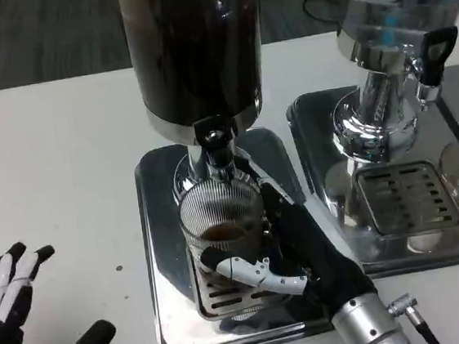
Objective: Grasp the cup under the faucet to collect the drink, then remove the cup.
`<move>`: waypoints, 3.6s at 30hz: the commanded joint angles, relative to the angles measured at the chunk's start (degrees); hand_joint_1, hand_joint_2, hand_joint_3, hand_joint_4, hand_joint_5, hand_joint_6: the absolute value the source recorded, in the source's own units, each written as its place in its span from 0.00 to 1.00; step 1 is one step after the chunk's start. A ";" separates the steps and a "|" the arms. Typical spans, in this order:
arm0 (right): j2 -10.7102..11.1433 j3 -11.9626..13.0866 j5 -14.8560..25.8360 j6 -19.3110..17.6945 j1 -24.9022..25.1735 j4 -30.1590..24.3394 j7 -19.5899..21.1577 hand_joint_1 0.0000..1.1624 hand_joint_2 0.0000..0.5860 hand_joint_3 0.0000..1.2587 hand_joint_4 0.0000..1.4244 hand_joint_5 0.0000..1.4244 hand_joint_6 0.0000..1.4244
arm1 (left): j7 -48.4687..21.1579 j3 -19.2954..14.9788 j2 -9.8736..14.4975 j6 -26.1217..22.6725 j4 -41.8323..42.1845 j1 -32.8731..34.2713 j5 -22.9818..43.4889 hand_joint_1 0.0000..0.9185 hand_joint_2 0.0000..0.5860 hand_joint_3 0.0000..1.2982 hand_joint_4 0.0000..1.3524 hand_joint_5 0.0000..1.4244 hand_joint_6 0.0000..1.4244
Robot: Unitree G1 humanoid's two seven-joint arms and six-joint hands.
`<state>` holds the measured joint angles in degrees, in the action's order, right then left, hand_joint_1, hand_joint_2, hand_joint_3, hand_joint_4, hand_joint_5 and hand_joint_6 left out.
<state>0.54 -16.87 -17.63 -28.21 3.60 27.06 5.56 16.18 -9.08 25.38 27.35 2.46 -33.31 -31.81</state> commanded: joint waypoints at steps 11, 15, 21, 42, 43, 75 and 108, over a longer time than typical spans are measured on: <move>0.15 -1.39 -6.28 0.18 -0.33 0.33 6.65 0.78 0.25 0.17 0.23 0.37 0.59 | -1.10 -1.52 -0.32 -0.18 0.92 -0.94 0.78 0.00 0.25 0.11 0.00 0.00 0.00; -0.22 -1.02 -5.37 0.23 -0.18 0.96 6.79 0.79 0.24 0.18 0.25 0.40 0.63 | -1.02 -1.56 -0.46 -0.01 0.89 -1.36 0.78 0.00 0.25 0.11 0.00 0.00 0.00; -0.05 -1.83 -6.62 -0.05 0.09 0.76 7.77 0.79 0.26 0.20 0.27 0.45 0.72 | -1.04 -1.86 -0.48 0.08 0.92 -1.68 0.99 0.00 0.25 0.11 0.00 0.00 0.00; -0.19 -1.89 -8.40 -0.65 -0.33 -0.46 11.22 0.84 0.27 0.26 0.37 0.61 0.94 | -1.75 -1.54 -0.61 -0.06 0.65 -0.97 1.13 0.00 0.26 0.12 0.00 0.00 0.00; -0.21 -1.90 -8.60 -0.68 -0.36 -0.47 11.61 0.85 0.26 0.26 0.37 0.62 0.94 | -1.77 -1.58 -0.63 0.01 0.60 -1.01 1.19 0.00 0.26 0.12 0.00 0.00 0.00; 0.90 -2.36 -13.72 -1.57 -7.73 -10.41 19.39 0.85 0.17 0.32 0.43 0.66 0.99 | -6.24 -0.86 2.69 1.84 -1.36 0.96 2.10 0.00 0.24 0.00 0.00 0.00 0.00; 8.32 -1.27 -9.82 -3.02 -24.29 -36.05 8.73 0.85 0.18 0.35 0.43 0.67 0.99 | -4.40 0.23 4.84 -3.15 10.24 -7.99 -15.22 0.00 0.21 0.00 0.00 0.00 0.00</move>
<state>9.60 -18.11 -28.23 -29.61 -19.76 -5.35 14.44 10.89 -8.21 30.77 25.12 11.26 -38.97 -46.29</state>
